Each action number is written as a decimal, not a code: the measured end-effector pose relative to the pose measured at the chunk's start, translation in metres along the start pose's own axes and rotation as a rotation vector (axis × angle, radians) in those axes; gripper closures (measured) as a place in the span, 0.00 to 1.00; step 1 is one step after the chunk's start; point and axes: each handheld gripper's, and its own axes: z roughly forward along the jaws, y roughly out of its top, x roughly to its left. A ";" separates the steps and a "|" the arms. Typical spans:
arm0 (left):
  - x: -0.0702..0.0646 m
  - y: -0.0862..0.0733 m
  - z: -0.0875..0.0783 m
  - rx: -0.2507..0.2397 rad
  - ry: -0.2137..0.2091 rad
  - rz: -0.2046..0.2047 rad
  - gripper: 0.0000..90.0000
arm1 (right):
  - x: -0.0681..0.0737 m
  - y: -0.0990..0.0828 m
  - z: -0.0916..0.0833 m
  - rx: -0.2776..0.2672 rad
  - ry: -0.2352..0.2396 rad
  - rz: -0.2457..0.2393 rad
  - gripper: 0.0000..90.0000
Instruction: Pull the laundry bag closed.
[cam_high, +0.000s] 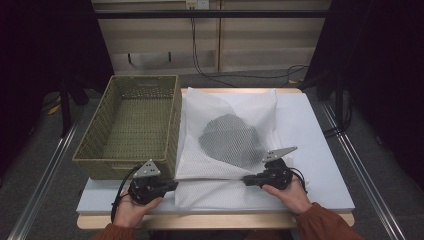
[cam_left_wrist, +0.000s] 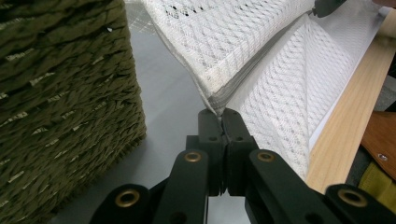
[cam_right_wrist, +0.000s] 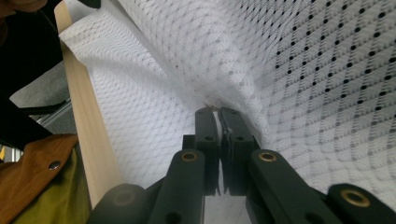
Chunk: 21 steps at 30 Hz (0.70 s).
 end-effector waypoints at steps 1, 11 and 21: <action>0.000 0.000 0.000 -0.002 0.003 0.004 0.98 | 0.001 -0.001 0.000 0.001 0.003 -0.002 0.97; -0.001 -0.001 -0.001 0.006 0.005 -0.001 0.98 | 0.003 -0.006 -0.005 -0.001 0.005 -0.003 0.97; 0.000 -0.001 -0.001 0.010 0.011 -0.005 0.98 | 0.005 -0.011 -0.009 -0.005 0.006 -0.002 0.97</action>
